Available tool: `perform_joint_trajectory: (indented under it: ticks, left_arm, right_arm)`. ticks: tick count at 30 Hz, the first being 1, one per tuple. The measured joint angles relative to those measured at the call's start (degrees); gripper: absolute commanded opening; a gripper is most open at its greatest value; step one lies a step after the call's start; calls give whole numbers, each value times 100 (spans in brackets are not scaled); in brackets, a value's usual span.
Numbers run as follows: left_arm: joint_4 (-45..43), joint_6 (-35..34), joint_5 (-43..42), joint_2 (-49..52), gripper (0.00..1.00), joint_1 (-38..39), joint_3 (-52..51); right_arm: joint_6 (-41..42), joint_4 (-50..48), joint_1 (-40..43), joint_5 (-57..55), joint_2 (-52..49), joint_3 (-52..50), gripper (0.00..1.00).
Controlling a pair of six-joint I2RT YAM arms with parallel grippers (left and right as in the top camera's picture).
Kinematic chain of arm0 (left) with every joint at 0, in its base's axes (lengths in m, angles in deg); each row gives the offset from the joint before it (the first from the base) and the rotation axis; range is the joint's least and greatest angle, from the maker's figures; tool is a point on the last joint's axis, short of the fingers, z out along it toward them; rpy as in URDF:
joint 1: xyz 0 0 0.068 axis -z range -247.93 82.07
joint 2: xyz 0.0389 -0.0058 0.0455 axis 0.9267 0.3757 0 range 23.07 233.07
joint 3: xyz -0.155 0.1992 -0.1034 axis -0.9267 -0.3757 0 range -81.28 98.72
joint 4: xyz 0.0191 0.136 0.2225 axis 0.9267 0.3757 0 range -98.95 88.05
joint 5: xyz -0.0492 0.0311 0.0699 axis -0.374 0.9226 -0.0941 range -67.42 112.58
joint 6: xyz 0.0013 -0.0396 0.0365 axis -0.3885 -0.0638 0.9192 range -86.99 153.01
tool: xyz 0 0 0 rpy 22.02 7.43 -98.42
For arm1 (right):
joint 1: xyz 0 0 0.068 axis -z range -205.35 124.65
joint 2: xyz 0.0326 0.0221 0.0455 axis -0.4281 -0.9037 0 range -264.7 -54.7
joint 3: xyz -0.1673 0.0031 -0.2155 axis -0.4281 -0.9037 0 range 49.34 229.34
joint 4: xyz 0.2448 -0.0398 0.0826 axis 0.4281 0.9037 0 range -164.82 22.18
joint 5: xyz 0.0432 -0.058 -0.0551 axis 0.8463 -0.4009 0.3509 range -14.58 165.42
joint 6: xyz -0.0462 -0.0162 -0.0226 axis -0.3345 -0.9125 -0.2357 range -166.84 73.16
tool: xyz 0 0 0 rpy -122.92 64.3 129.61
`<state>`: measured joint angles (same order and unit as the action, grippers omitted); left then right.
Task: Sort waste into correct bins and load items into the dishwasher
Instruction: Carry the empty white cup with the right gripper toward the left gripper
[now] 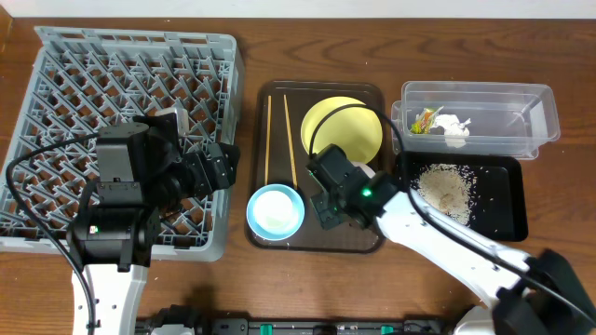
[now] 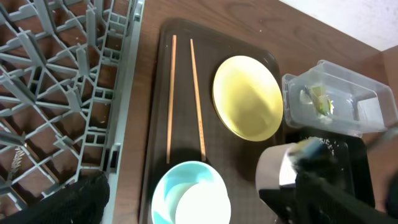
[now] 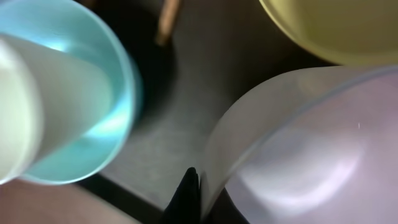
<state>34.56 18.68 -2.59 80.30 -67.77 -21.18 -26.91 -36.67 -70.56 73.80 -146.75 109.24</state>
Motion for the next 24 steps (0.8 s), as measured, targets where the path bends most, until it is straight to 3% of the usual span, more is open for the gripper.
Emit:
perform_joint_trajectory:
  ticks: [2, 3, 17, 24]
  left_arm:
    - [0, -2, 0, 0, 96, 0, 2]
    - [0, 0, 0, 0, 96, 0, 2]
    - [0, 0, 0, 0, 96, 0, 2]
    - [-2, 0, 0, 0, 96, 0, 0]
  right_arm:
    - [7, 0, -4, -42, -111, -2, 45]
    - [22, -2, -7, -52, -118, -2, 50]
    - [-219, 13, 81, 28, -76, 787, 42]
    - [-841, -55, 42, 1231, -66, 850, 44]
